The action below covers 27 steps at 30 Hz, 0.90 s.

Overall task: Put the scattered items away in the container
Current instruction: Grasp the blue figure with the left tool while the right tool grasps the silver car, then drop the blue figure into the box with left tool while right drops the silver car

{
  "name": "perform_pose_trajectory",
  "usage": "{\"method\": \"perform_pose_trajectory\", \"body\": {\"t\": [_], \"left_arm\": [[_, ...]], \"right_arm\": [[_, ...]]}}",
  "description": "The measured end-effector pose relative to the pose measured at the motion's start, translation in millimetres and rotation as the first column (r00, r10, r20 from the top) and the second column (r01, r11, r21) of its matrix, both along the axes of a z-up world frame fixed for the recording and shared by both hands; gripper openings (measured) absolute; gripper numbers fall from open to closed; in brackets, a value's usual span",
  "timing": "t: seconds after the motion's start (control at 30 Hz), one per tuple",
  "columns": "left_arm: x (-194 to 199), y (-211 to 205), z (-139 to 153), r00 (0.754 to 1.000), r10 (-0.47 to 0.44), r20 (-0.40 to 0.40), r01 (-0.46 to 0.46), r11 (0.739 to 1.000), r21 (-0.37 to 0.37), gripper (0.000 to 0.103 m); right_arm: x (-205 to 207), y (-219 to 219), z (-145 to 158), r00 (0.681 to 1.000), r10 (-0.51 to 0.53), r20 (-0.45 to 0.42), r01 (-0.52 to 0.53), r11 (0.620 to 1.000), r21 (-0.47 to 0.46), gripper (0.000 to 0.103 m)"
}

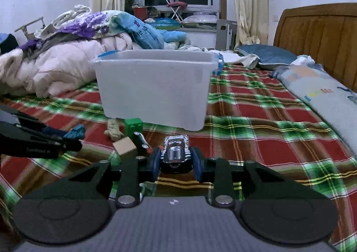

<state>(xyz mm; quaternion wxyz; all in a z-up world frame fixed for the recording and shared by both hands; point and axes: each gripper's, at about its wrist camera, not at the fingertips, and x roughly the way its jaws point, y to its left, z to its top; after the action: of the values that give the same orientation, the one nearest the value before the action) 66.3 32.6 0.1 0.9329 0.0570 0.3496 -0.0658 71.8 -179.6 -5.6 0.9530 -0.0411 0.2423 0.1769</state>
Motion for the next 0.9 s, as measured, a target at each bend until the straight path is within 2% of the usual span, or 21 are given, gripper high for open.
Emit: {"method": "perform_pose_trajectory", "body": {"t": [0.23, 0.37, 0.5, 0.6, 0.67, 0.83, 0.9], "left_arm": [[28.1, -4.5, 56.4, 0.994, -0.019, 0.106, 0.017, 1.000, 0.025, 0.029], [55.0, -9.0, 87.7, 0.986, -0.016, 0.168, 0.008, 0.999, 0.045, 0.029], [86.3, -10.7, 105.6, 0.979, 0.006, 0.204, -0.019, 0.998, 0.063, 0.029], [112.9, -12.4, 107.7, 0.973, 0.026, 0.228, -0.050, 0.993, 0.104, 0.030], [132.0, -10.9, 103.6, 0.975, 0.041, 0.216, -0.065, 0.992, 0.109, 0.030], [166.2, -6.6, 83.6, 0.983, 0.074, 0.171, -0.099, 0.985, 0.143, 0.031], [171.6, -6.1, 77.8, 0.984, 0.088, 0.154, -0.111, 0.982, 0.149, 0.043]], "right_arm": [[18.8, 11.0, 40.1, 0.997, 0.015, 0.082, -0.016, 1.000, 0.011, 0.033], [45.1, 20.3, 67.1, 0.991, 0.022, 0.134, -0.023, 1.000, 0.005, 0.033], [75.3, 30.9, 89.2, 0.984, 0.026, 0.177, -0.026, 1.000, -0.002, 0.033], [100.6, 36.7, 97.0, 0.983, 0.028, 0.184, -0.028, 1.000, -0.001, 0.033], [118.7, 39.9, 98.1, 0.984, 0.029, 0.175, -0.031, 1.000, 0.007, 0.033], [157.3, 45.0, 84.2, 0.995, 0.009, 0.098, -0.013, 0.999, 0.036, 0.034], [165.8, 51.5, 75.7, 0.998, 0.013, 0.067, -0.012, 1.000, -0.006, 0.037]]}}
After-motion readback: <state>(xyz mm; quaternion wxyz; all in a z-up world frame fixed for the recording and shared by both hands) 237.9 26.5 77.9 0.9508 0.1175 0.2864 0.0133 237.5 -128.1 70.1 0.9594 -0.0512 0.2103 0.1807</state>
